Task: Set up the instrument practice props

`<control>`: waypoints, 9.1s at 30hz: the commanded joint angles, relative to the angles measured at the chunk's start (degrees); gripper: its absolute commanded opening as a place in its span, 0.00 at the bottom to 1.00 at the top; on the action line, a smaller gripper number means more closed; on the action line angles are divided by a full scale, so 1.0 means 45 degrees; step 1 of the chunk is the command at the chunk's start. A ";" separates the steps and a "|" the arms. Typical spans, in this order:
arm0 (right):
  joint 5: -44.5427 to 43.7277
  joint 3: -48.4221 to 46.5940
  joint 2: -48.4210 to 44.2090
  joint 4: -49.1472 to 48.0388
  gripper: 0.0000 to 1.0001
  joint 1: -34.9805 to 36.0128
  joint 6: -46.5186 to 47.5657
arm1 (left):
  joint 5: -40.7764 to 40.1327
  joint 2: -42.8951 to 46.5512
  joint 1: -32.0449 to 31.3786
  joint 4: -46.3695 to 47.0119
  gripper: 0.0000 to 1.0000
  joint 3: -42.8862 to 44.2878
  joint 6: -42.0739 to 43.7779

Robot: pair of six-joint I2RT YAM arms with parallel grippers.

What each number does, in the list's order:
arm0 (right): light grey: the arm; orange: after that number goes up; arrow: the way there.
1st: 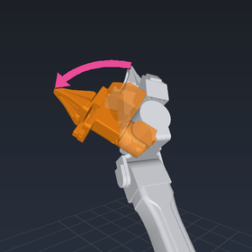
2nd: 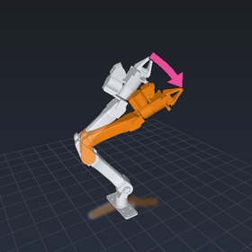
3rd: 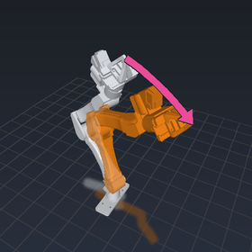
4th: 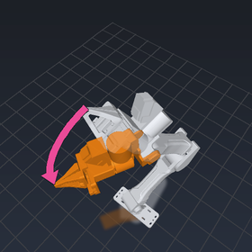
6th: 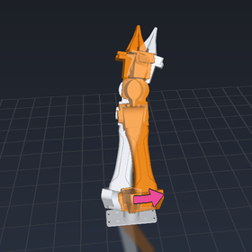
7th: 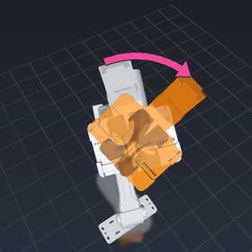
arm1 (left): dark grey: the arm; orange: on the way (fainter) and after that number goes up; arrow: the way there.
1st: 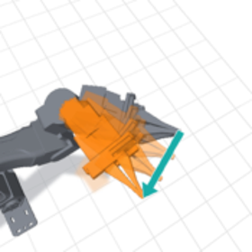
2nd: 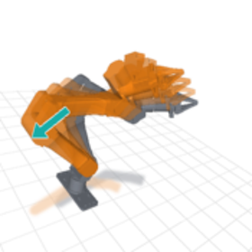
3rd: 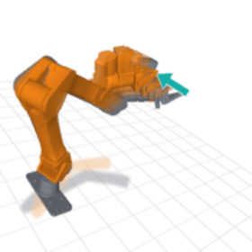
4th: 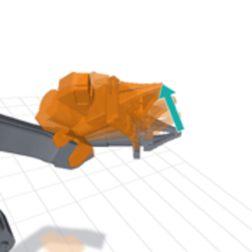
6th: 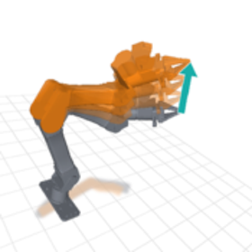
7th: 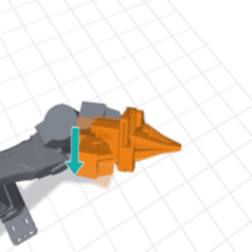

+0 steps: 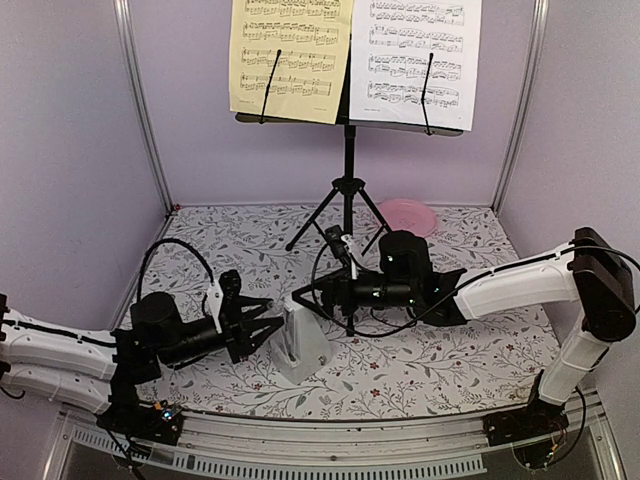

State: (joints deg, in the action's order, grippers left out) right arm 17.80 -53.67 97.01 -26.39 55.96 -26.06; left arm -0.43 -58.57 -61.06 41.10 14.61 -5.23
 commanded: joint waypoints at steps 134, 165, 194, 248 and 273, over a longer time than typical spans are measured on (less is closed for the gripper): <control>0.0344 -0.1064 0.2611 0.1090 0.47 -0.0212 -0.0289 | 0.0685 -0.3498 0.3039 -0.0566 0.31 -0.1307 -0.3385; 0.2827 -0.0708 0.0673 -0.0642 1.00 -0.0148 0.1384 | 0.0876 -0.0707 0.3940 -0.2674 0.36 -0.0772 -0.2561; 0.1259 -0.3381 0.2934 0.1679 0.84 0.0285 0.1964 | 0.0805 -0.1887 0.3947 -0.2387 0.36 -0.0161 -0.2235; 0.0199 -0.3278 0.2281 0.1947 0.89 0.0469 0.0954 | 0.0928 -0.2090 0.3944 -0.2158 0.36 -0.0274 -0.2460; -0.0992 -0.2184 0.1101 0.2373 0.94 -0.0233 0.1092 | 0.0943 -0.2122 0.3942 -0.2319 0.35 -0.0165 -0.2319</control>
State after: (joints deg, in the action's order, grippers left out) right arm 14.76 -65.21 103.94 -16.67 56.21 -21.80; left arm 3.22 -67.92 -43.68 29.69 12.75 -16.10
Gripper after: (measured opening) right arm 0.941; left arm 0.355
